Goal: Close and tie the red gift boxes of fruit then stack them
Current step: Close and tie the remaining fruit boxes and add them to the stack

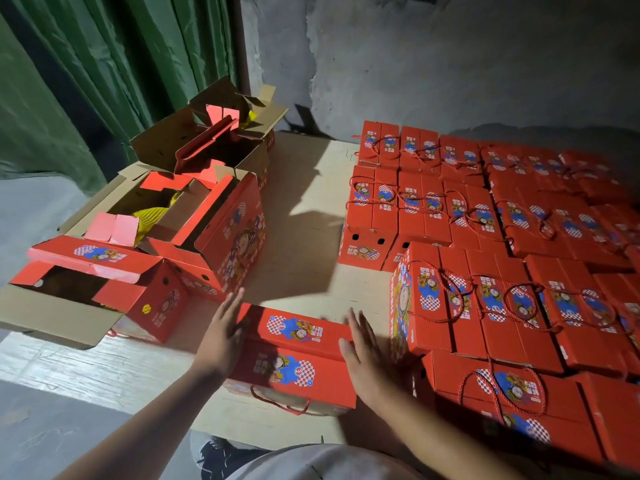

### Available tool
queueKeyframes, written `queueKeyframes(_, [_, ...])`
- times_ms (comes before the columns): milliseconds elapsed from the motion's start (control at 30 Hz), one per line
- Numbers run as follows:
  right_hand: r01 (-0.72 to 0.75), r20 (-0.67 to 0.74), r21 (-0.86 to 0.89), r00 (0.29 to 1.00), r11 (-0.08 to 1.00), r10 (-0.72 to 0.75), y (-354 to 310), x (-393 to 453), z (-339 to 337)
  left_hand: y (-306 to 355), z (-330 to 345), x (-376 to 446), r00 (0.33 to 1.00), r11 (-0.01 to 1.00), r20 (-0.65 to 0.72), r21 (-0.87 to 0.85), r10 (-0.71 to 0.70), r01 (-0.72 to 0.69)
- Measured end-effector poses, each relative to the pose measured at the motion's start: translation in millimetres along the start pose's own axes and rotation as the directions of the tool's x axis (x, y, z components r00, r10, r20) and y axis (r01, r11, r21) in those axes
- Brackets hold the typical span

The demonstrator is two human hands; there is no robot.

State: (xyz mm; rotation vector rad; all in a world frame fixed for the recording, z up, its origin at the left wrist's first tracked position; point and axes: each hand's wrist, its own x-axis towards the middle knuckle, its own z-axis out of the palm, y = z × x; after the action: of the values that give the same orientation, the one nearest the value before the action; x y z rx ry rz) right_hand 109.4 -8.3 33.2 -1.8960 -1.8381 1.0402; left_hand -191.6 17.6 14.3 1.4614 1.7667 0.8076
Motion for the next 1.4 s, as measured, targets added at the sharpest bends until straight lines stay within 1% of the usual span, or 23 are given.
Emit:
queueKeyframes(33, [-0.099, -0.014, 0.048, 0.995, 0.994, 0.100, -1.4, -1.0, 1.6, 0.0, 0.1, -1.6, 0.998, 0.997, -0.034, -0.057, -0.052, 0.050])
queueKeyframes(100, [-0.273, 0.011, 0.194, 0.961, 0.942, 0.276, -2.1, -3.9, 5.4, -0.9, -0.3, -3.1, 0.977, 0.967, -0.077, -0.177, -0.198, 0.182])
queueKeyframes(133, [-0.317, 0.007, 0.247, 0.946, 0.916, 0.325, 0.6, -5.6, 8.3, -1.6, -1.1, -3.7, 0.959, 0.942, -0.070, -0.221, -0.275, 0.254])
queueKeyframes(167, [-0.322, -0.029, 0.253, 0.940, 0.912, 0.340, 2.4, -7.8, 9.6, -2.4, -1.8, -4.8, 0.943, 0.919, -0.046, -0.246, -0.330, 0.309])
queueKeyframes(200, [-0.316, -0.046, 0.250, 0.940, 0.915, 0.337, 3.8, -10.8, 9.8, -3.6, -2.1, -6.6, 0.935, 0.902, -0.012, -0.267, -0.354, 0.339])
queueKeyframes(300, [-0.309, 0.024, 0.320, 0.948, 0.895, 0.319, 11.3, -8.9, 18.8, -5.5, -4.2, -15.1, 0.936, 0.867, 0.074, -0.358, -0.344, 0.347])
queueKeyframes(333, [-0.290, 0.034, 0.309, 0.955, 0.906, 0.294, 10.2, -8.5, 20.8, -5.2, -4.9, -18.0, 0.938, 0.858, 0.090, -0.382, -0.336, 0.344])
queueKeyframes(433, [-0.327, 0.024, 0.353, 0.940, 0.877, 0.342, 10.9, -7.6, 21.5, -2.2, -5.1, -23.9, 0.936, 0.819, 0.133, -0.455, -0.327, 0.350])
queueKeyframes(500, [-0.352, 0.088, 0.392, 0.934, 0.850, 0.346, 12.8, -8.1, 24.9, -1.7, -4.5, -23.9, 0.933, 0.813, 0.139, -0.460, -0.332, 0.358])
queueKeyframes(533, [-0.351, 0.119, 0.443, 0.935, 0.825, 0.334, 11.9, -8.9, 26.0, -3.2, -3.9, -23.1, 0.932, 0.811, 0.141, -0.462, -0.334, 0.360])
queueKeyframes(600, [-0.361, 0.146, 0.508, 0.931, 0.782, 0.335, 7.4, -9.9, 24.3, -4.1, -4.0, -21.8, 0.932, 0.809, 0.149, -0.464, -0.332, 0.362])
queueKeyframes(667, [-0.354, 0.147, 0.526, 0.933, 0.773, 0.328, 3.6, -10.4, 21.5, -4.6, -4.0, -20.2, 0.928, 0.807, 0.160, -0.459, -0.336, 0.371])
queueKeyframes(733, [-0.360, 0.151, 0.512, 0.932, 0.780, 0.331, 3.1, -12.7, 19.3, -4.9, -4.5, -20.6, 0.926, 0.808, 0.162, -0.453, -0.341, 0.377])
queueKeyframes(867, [-0.318, 0.067, 0.452, 0.944, 0.833, 0.324, -1.0, -17.6, 11.9, -5.8, -5.1, -20.8, 0.916, 0.793, 0.200, -0.459, -0.348, 0.401])
queueKeyframes(967, [-0.350, 0.091, 0.440, 0.934, 0.827, 0.346, -2.9, -15.6, 14.2, -6.3, -6.3, -19.7, 0.916, 0.795, 0.209, -0.454, -0.344, 0.402])
queueKeyframes(1067, [-0.359, 0.081, 0.430, 0.929, 0.828, 0.361, 4.4, -12.9, 20.0, -3.7, -6.1, -19.6, 0.916, 0.791, 0.209, -0.463, -0.343, 0.401])
queueKeyframes(1133, [-0.383, 0.113, 0.416, 0.922, 0.824, 0.372, 3.1, -12.0, 19.6, -1.7, -8.3, -20.8, 0.909, 0.785, 0.221, -0.459, -0.353, 0.417])
queueKeyframes(1167, [-0.376, 0.102, 0.438, 0.923, 0.816, 0.370, 0.8, -12.0, 19.5, -1.5, -9.6, -21.6, 0.905, 0.781, 0.229, -0.456, -0.359, 0.426])
queueKeyframes(1200, [-0.333, 0.046, 0.438, 0.936, 0.835, 0.350, -0.9, -10.7, 18.3, -1.2, -11.3, -22.9, 0.903, 0.781, 0.235, -0.453, -0.361, 0.430])
queueKeyframes(1267, [-0.194, -0.126, 0.342, 0.960, 0.919, 0.250, -3.4, -1.8, 13.5, 0.5, -16.0, -27.4, 0.904, 0.786, 0.242, -0.448, -0.352, 0.426])
queueKeyframes(1333, [-0.100, -0.229, 0.177, 0.963, 0.979, 0.140, -9.4, 14.0, 4.0, 3.7, -22.3, -35.2, 0.905, 0.787, 0.237, -0.448, -0.353, 0.424])
queueKeyframes(1367, [-0.089, -0.216, 0.085, 0.971, 0.992, 0.106, -13.4, 24.2, -1.5, 4.3, -25.8, -39.8, 0.904, 0.787, 0.239, -0.446, -0.354, 0.426])
queueKeyframes(1400, [-0.108, -0.159, -0.015, 0.982, 0.994, 0.104, -18.8, 35.2, -6.5, 3.6, -29.0, -44.6, 0.898, 0.783, 0.245, -0.441, -0.365, 0.439])
